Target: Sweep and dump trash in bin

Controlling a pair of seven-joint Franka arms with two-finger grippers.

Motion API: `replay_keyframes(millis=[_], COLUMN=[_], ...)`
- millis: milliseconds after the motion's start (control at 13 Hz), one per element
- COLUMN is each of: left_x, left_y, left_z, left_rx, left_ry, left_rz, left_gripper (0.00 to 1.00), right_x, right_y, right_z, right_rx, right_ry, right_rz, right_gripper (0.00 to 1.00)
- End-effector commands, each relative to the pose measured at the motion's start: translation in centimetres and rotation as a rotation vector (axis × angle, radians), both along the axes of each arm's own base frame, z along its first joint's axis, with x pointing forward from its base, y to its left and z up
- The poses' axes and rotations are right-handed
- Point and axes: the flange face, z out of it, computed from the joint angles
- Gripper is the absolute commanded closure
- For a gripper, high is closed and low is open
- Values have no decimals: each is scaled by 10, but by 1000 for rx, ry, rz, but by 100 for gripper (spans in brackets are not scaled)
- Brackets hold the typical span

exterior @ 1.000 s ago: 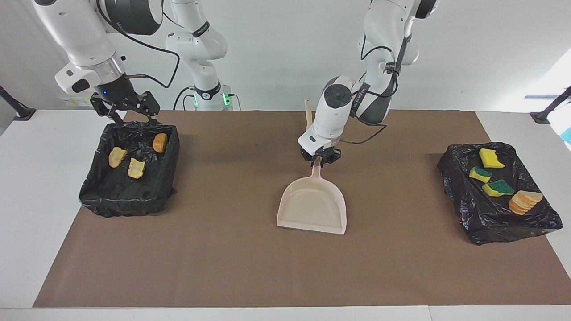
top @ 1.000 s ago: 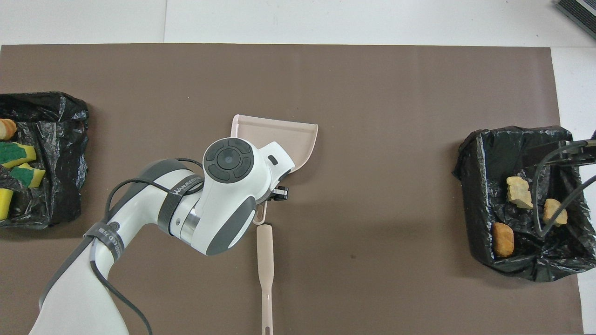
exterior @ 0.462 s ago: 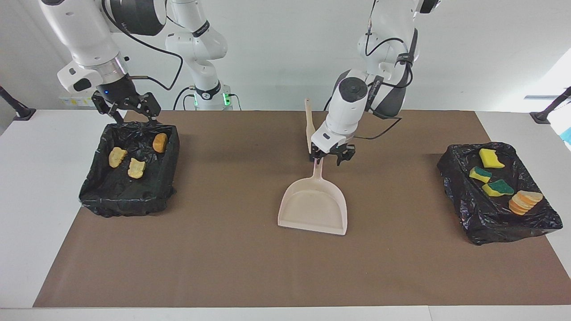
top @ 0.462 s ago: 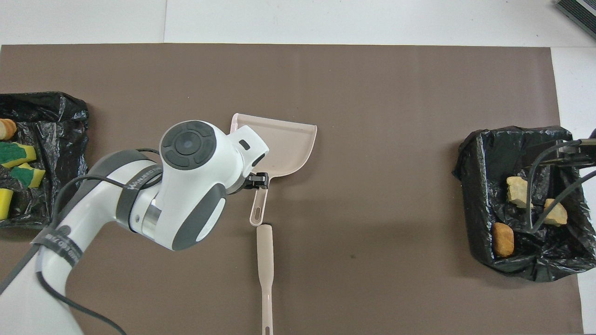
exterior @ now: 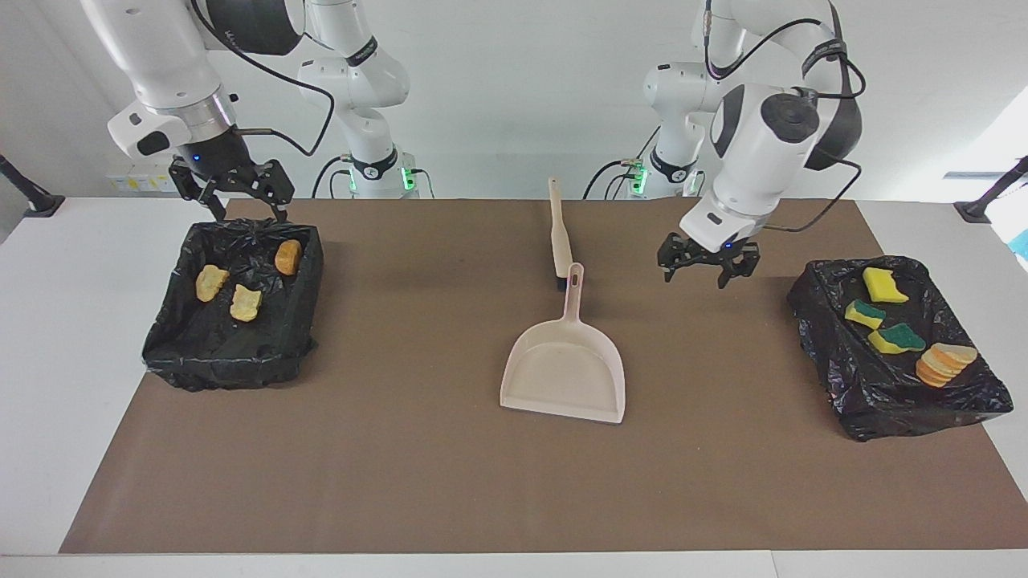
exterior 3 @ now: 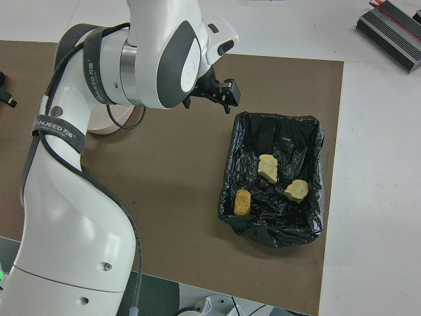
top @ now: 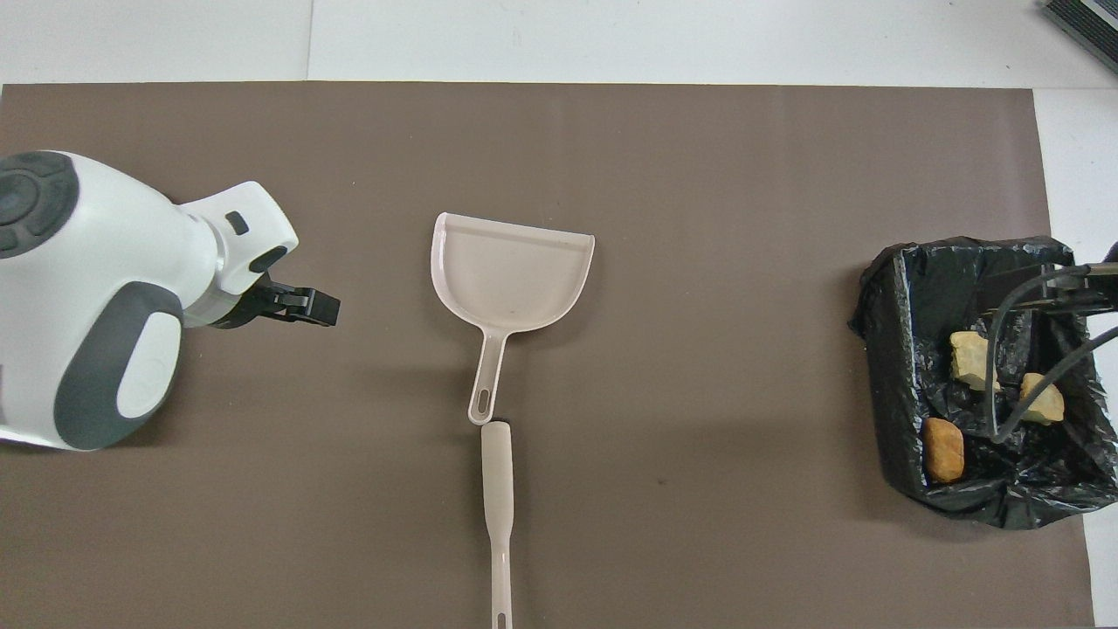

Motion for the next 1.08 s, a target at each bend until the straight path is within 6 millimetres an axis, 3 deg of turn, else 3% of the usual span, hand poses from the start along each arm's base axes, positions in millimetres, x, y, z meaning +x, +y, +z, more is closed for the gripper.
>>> replay_keyframes(millis=[0,308,538,846,1000], left_x=[-7,-28,-56,-70,-67], left_y=[39,81,86,82,85], left_z=[27,115,169,189,188], left_rx=[9,15,22,28,27], left_ry=[35,45,40,7,-7], left_rz=[-35,-72,-63,-72,-62], left_gripper=[0,0,0,0,0], right_x=[-2,-2,-2,-2,-2], right_y=[1,1,0,0,0], right_z=[3,3,4,3,3], right_rx=[4,4,4,4,4], right_ry=[-11,-11,-13,-11,-11], right_rz=[-16,-16,-17,-17,-20], right_gripper=[0,0,0,0,0])
